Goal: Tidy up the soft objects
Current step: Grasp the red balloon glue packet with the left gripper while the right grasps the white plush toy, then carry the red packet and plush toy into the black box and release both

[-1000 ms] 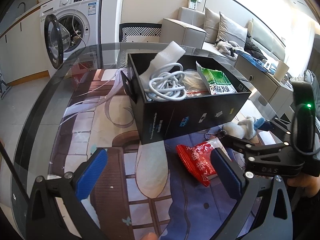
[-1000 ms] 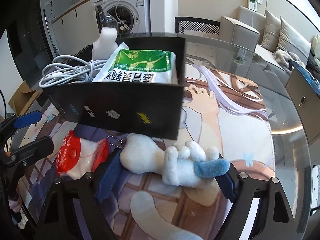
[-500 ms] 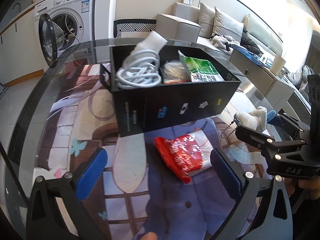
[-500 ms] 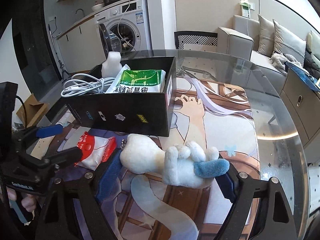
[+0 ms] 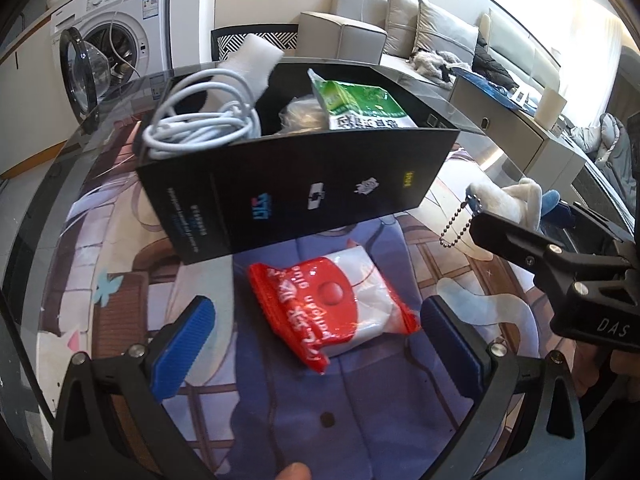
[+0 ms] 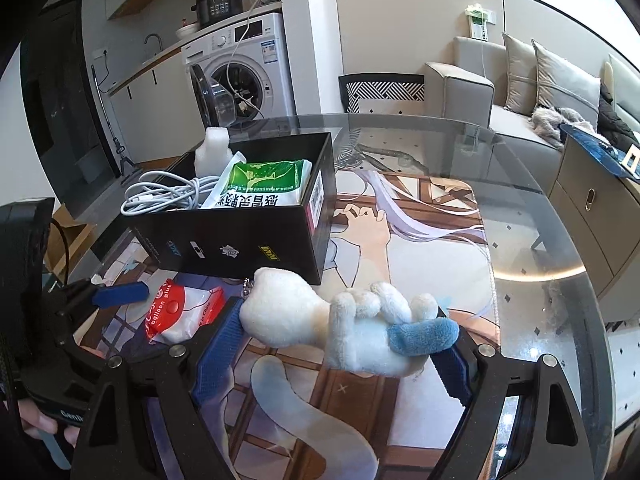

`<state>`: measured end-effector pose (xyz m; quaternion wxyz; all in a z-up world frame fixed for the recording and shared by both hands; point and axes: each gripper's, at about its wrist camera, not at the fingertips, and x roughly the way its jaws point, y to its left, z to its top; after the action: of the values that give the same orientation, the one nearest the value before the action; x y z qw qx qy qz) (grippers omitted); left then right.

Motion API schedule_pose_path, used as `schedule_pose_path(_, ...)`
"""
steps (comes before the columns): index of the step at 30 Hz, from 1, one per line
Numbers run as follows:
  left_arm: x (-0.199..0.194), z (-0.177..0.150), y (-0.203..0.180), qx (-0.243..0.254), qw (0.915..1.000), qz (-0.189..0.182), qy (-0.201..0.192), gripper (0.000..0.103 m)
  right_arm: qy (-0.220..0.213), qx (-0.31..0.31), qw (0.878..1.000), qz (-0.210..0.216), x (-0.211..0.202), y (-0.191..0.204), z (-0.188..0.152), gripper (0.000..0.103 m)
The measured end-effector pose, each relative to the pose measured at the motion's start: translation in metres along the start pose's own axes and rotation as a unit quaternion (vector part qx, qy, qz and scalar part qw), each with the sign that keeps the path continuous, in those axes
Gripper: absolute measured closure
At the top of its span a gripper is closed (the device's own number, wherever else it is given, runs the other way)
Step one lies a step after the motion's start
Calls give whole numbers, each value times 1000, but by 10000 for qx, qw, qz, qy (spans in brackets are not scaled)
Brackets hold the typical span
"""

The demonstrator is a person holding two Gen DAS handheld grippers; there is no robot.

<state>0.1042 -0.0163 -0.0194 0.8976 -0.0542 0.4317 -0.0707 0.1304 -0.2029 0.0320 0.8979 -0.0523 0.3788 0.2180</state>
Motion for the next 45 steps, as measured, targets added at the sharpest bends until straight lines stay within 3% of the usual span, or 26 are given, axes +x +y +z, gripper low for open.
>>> schedule_pose_path(17, 14, 7, -15, 109, 9991, 400, 132, 1, -6, 5, 10000, 50, -1, 1, 0, 16)
schedule_pose_path(18, 14, 7, -15, 128, 9990, 402, 136, 2, -12, 4, 10000, 49, -2, 1, 0, 16)
schedule_pose_path(22, 6, 3, -16, 225, 9992, 340, 44, 30, -31, 10, 10000, 49, -3, 2, 1, 16)
schedule_pose_path(24, 3, 2, -15, 246, 9995, 189, 27, 39, -44, 13, 10000, 48, -4, 2, 1, 16)
schedule_pose_path(30, -5, -3, -8, 195, 9998, 9, 1, 44, -103, -23, 9999, 55, -7, 4, 2, 16)
schedule_pose_path(45, -54, -9, 6, 202, 9984, -191, -489, 44, -443, -226, 9985, 234, -26, 21, 8, 16)
